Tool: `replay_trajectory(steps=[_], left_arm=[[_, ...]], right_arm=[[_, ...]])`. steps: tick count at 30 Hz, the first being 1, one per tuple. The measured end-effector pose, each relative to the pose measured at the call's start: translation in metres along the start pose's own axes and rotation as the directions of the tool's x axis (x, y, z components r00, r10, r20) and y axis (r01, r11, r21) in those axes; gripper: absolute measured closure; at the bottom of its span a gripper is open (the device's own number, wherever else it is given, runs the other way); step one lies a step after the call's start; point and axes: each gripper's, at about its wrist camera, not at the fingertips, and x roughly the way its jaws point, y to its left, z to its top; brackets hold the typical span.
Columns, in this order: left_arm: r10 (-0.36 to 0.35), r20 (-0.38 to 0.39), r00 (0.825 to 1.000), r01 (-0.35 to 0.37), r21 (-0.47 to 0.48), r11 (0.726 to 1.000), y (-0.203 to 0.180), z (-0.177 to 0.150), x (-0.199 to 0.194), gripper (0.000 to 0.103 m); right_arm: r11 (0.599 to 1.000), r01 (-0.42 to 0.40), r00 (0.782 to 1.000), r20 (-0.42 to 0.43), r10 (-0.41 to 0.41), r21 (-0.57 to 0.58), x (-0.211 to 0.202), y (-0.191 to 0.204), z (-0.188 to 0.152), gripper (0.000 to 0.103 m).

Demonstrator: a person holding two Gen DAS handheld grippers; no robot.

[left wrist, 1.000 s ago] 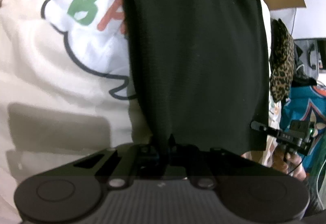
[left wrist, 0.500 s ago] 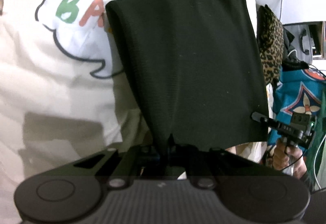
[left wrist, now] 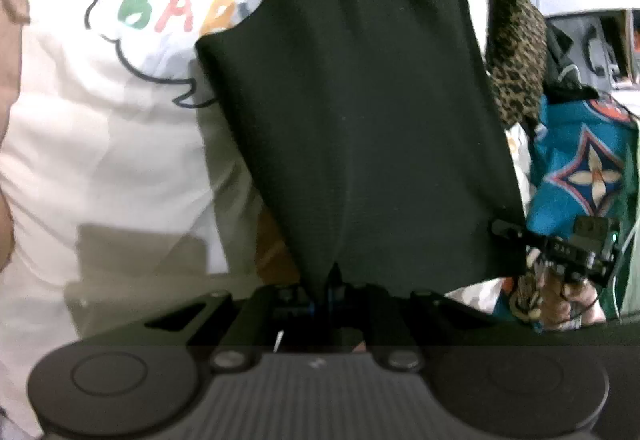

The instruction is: Fold clothes

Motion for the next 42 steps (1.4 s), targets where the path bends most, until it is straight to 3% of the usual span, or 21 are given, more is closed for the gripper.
replay_trajectory(steps=[4,15,21,29,42], left_arm=[[0.011,-0.022,1.000,-0.011,0.008,1.000,0.022,-0.035,-0.029,0.098],[0.021,-0.056,0.998,-0.022,-0.015,1.000,0.011,-0.044,-0.022,0.098],[0.028,-0.059,0.998,-0.028,0.012,1.000,-0.014,-0.014,-0.010,0.098],[0.022,-0.005,1.000,-0.022,0.028,0.999,-0.043,0.029,-0.004,0.097],[0.045,0.089,0.995,-0.050,0.054,0.997,-0.044,0.061,-0.014,0.097]], right_arm=[[1.000,0.004,1.000,-0.009,-0.004,0.012,-0.009,0.005,-0.012,0.102],[0.999,0.023,0.999,-0.025,-0.022,0.046,-0.017,0.013,-0.032,0.102],[0.999,0.027,0.999,-0.021,-0.026,0.028,-0.021,0.019,-0.017,0.101],[1.000,0.013,1.000,0.015,-0.013,-0.006,-0.025,0.030,0.008,0.101],[1.000,-0.015,0.992,0.126,0.018,-0.025,-0.017,0.036,0.046,0.101]])
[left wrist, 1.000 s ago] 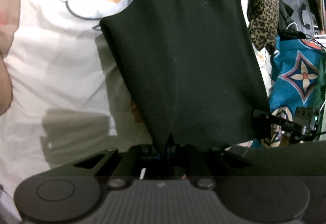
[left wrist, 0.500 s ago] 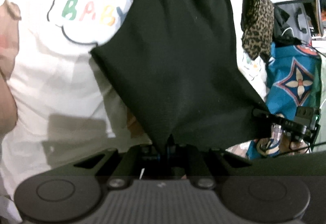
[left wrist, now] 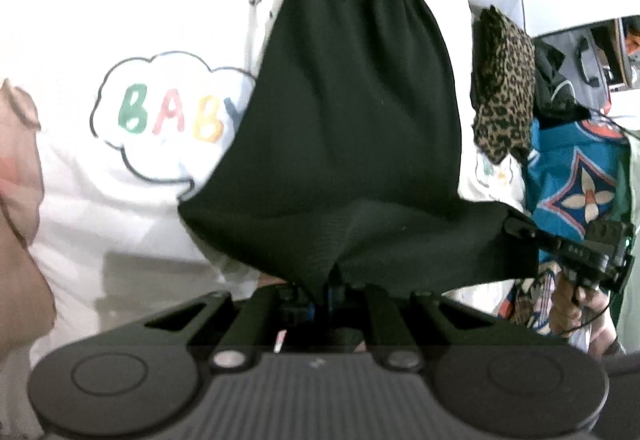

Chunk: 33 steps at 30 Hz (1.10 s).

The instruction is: Fold clothes

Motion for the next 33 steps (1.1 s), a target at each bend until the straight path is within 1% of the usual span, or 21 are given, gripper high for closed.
replay_trajectory(steps=[9,14,19,22,26,29,31,33], left_arm=[[0.013,0.067,0.998,-0.012,-0.008,1.000,0.007,0.027,0.000,0.097],[0.019,0.099,0.995,-0.018,-0.010,1.000,0.012,0.041,0.000,0.097],[0.027,0.117,0.993,-0.025,-0.017,1.000,0.021,0.055,0.009,0.097],[0.025,0.127,0.992,-0.022,-0.023,0.999,0.027,0.067,0.020,0.097],[0.035,0.117,0.992,-0.034,-0.013,0.999,0.035,0.077,0.036,0.097],[0.039,0.124,0.992,-0.036,-0.024,0.999,0.041,0.082,0.043,0.096],[0.030,0.131,0.991,-0.025,-0.039,0.999,0.045,0.084,0.047,0.093],[0.005,0.138,0.990,0.004,-0.066,0.998,0.052,0.085,0.050,0.091]], right_arm=[[1.000,0.001,0.999,0.053,0.000,-0.014,0.014,0.005,0.025,0.101],[1.000,0.017,0.997,0.072,-0.015,-0.024,0.024,0.008,0.040,0.101],[0.999,0.036,0.996,0.081,-0.034,-0.024,0.039,0.007,0.054,0.101],[0.999,0.047,0.995,0.089,-0.045,-0.021,0.049,0.000,0.062,0.101],[0.998,0.059,0.994,0.097,-0.057,-0.012,0.065,-0.011,0.069,0.101],[0.999,0.047,0.992,0.119,-0.048,0.012,0.075,-0.020,0.069,0.100],[0.998,0.041,0.990,0.135,-0.046,0.040,0.081,-0.027,0.067,0.098],[0.996,0.037,0.988,0.148,-0.049,0.079,0.087,-0.036,0.064,0.098]])
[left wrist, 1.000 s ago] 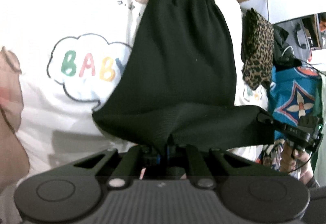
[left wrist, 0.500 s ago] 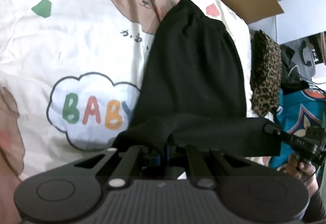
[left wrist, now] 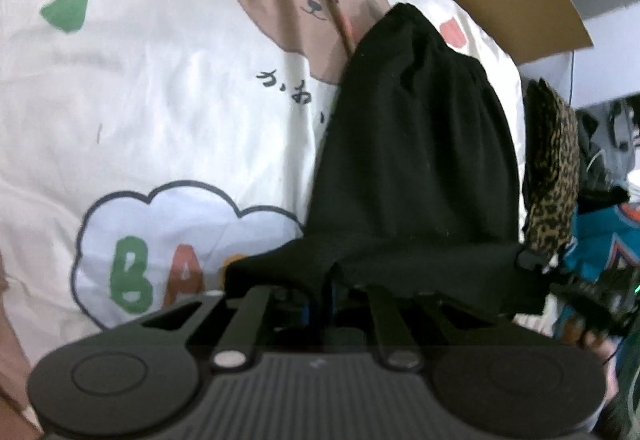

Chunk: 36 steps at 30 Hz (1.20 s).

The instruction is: Fold clothes

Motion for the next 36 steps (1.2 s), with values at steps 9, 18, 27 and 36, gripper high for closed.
replay_trajectory(steps=[9,18,27,36], left_arm=[[-0.052,0.038,0.998,0.053,-0.048,0.997,0.010,-0.024,-0.005,0.046],[-0.061,0.038,0.997,0.063,-0.061,0.996,0.013,-0.041,-0.004,0.049],[-0.079,0.021,0.997,0.080,-0.051,0.995,0.009,-0.038,-0.002,0.087],[-0.087,0.082,0.993,0.090,-0.031,0.995,0.001,-0.018,-0.016,0.088]], right_arm=[[0.998,-0.057,0.997,0.061,0.055,0.031,-0.015,-0.009,-0.011,0.055],[0.999,-0.031,0.999,0.005,0.031,0.028,-0.024,-0.016,-0.034,0.055],[0.999,-0.033,0.999,0.006,0.033,0.023,-0.015,-0.011,-0.044,0.088],[0.998,-0.067,0.997,0.043,0.067,-0.008,-0.017,0.001,-0.026,0.096]])
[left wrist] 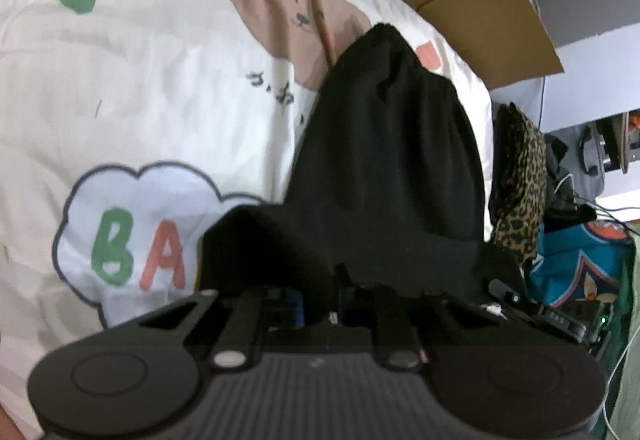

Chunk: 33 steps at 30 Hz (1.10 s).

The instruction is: Fold clothes

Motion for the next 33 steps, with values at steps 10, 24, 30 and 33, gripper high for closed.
replay_trajectory(steps=[10,24,30,33], left_arm=[[0.035,0.028,0.999,-0.036,0.002,0.999,-0.005,0.026,-0.002,0.084],[0.138,0.045,0.989,-0.142,0.124,0.982,-0.027,0.073,-0.024,0.073],[0.200,-0.007,0.980,-0.184,0.361,0.914,-0.060,0.101,-0.040,0.068],[0.220,-0.031,0.975,-0.183,0.450,0.874,-0.072,0.107,-0.048,0.065]], right_arm=[[0.999,-0.038,0.995,0.089,0.037,0.006,0.012,0.011,0.026,0.094],[1.000,-0.030,0.979,0.201,0.028,0.006,0.016,0.024,0.056,0.062],[0.999,-0.015,0.975,0.223,0.022,-0.035,0.005,0.035,0.061,0.062],[0.998,-0.001,0.973,0.231,0.014,-0.056,-0.002,0.041,0.060,0.062]])
